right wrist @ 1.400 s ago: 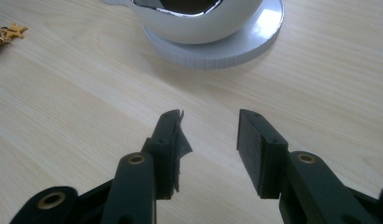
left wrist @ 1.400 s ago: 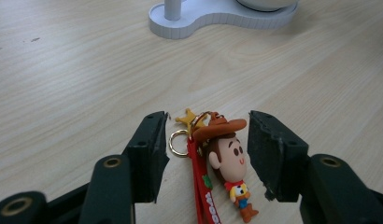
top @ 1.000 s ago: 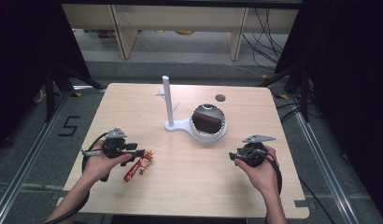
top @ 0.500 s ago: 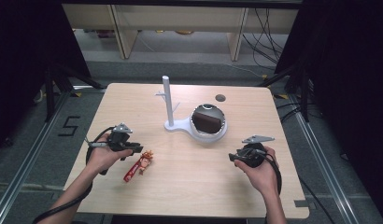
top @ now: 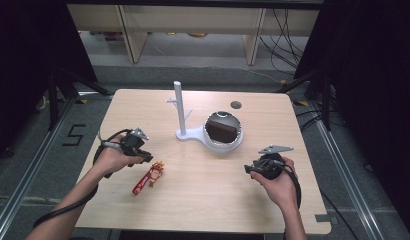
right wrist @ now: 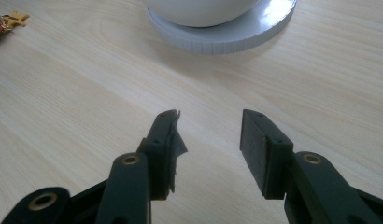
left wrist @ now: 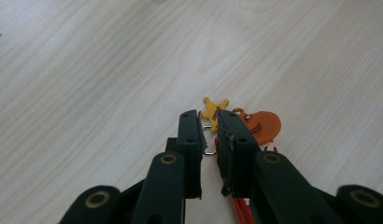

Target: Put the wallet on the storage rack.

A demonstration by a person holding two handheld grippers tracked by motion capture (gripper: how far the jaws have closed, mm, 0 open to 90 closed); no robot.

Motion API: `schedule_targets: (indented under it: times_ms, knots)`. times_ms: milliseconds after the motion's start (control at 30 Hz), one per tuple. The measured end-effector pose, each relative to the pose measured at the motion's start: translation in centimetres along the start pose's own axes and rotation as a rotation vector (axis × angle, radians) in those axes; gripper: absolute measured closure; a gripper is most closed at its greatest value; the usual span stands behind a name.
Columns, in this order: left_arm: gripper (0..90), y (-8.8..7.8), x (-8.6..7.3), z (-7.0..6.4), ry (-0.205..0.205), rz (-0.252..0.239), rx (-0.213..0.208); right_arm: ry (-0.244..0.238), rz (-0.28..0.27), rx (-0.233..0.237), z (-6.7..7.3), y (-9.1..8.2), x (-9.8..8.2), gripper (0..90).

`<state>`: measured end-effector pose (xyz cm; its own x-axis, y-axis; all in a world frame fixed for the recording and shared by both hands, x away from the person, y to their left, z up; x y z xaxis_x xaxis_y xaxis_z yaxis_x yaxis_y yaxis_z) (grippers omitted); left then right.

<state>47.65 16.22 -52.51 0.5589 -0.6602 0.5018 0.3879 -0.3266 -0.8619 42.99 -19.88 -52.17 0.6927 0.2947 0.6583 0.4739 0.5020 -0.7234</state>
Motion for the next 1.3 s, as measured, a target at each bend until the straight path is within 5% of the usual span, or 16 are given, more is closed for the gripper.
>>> schedule_targets:
  times_ms: [167,333,667,700,967,1100,1300]
  knots:
    - [78.9,0.7,0.9,-0.2,0.074,0.098,-0.033,-0.021,-0.012,0.003,-0.2,0.1,0.0,57.2]
    - [75.7,1.5,0.7,-0.3,0.091,0.160,-0.060,0.002,0.016,0.009,0.0,0.1,-0.3,56.6]
    - [73.5,1.7,0.5,-0.3,0.146,0.207,-0.073,0.000,0.032,0.003,-0.1,0.2,-0.5,55.9]
    - [73.5,1.7,0.5,-0.4,0.146,0.208,-0.075,0.003,-0.023,0.012,0.0,0.6,-0.2,55.9]
    - [70.5,1.8,-0.4,-0.6,0.168,0.256,-0.083,0.001,0.012,0.015,0.0,0.5,-0.4,55.4]
    - [67.3,1.9,-0.5,-0.4,0.149,0.253,-0.080,-0.001,0.025,0.015,0.0,0.5,-0.5,55.1]
    - [64.9,2.1,-0.5,-0.3,0.177,0.232,-0.066,0.000,0.020,0.018,0.0,0.5,-0.5,55.0]
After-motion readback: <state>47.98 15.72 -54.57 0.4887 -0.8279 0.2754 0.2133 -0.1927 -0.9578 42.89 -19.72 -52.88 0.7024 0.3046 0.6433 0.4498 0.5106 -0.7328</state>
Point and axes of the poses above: each handheld gripper's, and its own axes: y roughly forward along the jaws, x roughly out of its top, z roughly to its left, the point moved 9 cm from there along y, roughly forward along the jaws, and after that the axes turned 7 degrees about x, right-handed, at the moved point
